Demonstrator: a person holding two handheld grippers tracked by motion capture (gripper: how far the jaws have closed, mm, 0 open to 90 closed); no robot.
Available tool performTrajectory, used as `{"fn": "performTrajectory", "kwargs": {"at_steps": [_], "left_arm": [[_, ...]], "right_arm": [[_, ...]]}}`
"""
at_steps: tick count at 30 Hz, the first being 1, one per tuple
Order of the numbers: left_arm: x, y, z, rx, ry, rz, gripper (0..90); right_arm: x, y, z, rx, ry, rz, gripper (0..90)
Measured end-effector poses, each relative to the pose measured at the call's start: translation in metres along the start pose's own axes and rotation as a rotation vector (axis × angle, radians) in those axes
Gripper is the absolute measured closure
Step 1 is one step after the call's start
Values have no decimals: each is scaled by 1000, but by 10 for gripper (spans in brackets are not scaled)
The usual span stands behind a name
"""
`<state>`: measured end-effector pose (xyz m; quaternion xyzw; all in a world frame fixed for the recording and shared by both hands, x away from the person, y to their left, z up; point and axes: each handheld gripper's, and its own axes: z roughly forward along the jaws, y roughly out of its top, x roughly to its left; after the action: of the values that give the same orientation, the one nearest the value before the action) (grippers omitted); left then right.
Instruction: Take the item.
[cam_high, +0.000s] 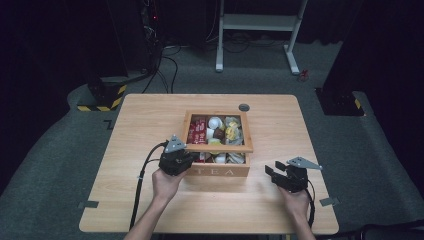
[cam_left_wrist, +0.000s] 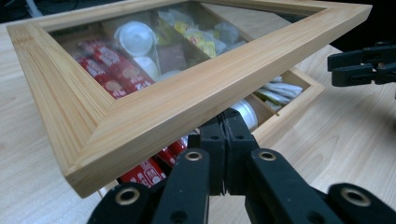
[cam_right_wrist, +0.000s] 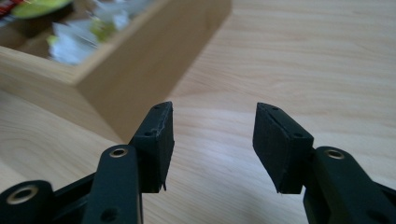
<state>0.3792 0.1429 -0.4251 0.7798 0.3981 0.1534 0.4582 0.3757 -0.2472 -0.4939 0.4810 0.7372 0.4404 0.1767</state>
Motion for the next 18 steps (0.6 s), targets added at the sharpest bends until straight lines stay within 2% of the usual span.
{"fn": "performTrajectory", "kwargs": {"at_steps": [6,12,18], "left_arm": [[2,7,0,-1,-3,-7,855],[4,11,-1,-11,-11,-13,842],[8,14,0,-11,-18,-27,837]], "right_arm": [[18,15,-3,-50,78,-23,476],[35,26,2,-68,123,-49,455],[50,35,8,-81,143,-75,422]]}}
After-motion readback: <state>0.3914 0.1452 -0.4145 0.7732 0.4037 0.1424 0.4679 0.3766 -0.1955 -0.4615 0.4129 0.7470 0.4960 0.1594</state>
